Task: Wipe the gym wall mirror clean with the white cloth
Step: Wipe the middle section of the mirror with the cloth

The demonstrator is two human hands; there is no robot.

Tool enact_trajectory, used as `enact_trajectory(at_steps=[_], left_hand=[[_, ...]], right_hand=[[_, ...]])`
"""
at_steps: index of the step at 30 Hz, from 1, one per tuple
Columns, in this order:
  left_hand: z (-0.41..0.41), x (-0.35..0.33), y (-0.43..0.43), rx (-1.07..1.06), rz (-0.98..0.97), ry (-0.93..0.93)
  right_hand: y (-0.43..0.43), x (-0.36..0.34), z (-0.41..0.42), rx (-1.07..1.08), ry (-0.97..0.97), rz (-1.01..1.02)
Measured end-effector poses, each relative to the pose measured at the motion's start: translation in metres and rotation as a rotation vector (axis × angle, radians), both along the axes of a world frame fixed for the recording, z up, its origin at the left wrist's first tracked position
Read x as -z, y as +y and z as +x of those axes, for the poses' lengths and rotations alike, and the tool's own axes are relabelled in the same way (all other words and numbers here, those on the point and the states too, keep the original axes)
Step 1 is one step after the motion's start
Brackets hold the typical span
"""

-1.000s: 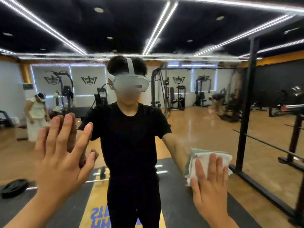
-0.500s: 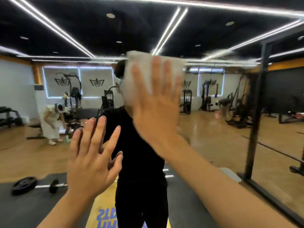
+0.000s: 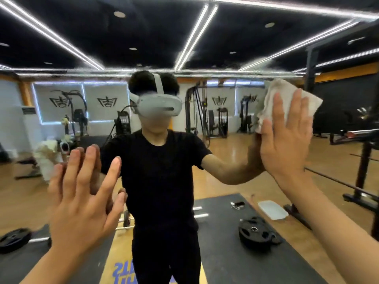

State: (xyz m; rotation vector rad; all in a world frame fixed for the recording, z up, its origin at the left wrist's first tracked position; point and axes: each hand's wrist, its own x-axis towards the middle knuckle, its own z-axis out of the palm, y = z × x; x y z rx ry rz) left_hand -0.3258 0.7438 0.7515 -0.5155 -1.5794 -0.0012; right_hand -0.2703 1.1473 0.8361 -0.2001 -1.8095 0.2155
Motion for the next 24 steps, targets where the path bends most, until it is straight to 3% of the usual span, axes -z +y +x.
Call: enact_trajectory(at_steps=[2, 4, 8, 11, 14, 16, 21, 24], left_hand=[[-0.002, 0.001, -0.001, -0.005, 0.0, 0.002], [-0.002, 0.003, -0.001, 0.001, 0.007, -0.007], [0.0, -0.001, -0.003, 0.016, 0.006, -0.032], [0.001, -0.002, -0.007, 0.028, -0.009, -0.03], [0.002, -0.003, -0.007, 0.036, -0.008, -0.024], [0.003, -0.003, -0.006, 0.02, -0.01, -0.028], [0.005, -0.002, -0.003, 0.008, -0.012, -0.019], [0.004, -0.001, -0.001, 0.011, 0.002, -0.024]], right_hand=[[-0.041, 0.0, -0.008, 0.018, 0.05, -0.147], [-0.094, 0.0, -0.014, -0.022, 0.072, -0.151], [-0.198, 0.016, -0.018, -0.175, 0.006, 0.156], [-0.227, 0.037, -0.018, -0.238, -0.038, 0.392], [-0.189, 0.041, -0.016, -0.227, -0.04, 0.566], [-0.147, 0.043, -0.014, -0.216, -0.031, 0.573], [-0.029, 0.057, -0.002, -0.072, -0.055, 0.33], [-0.005, 0.064, 0.002, -0.031, -0.067, 0.118]])
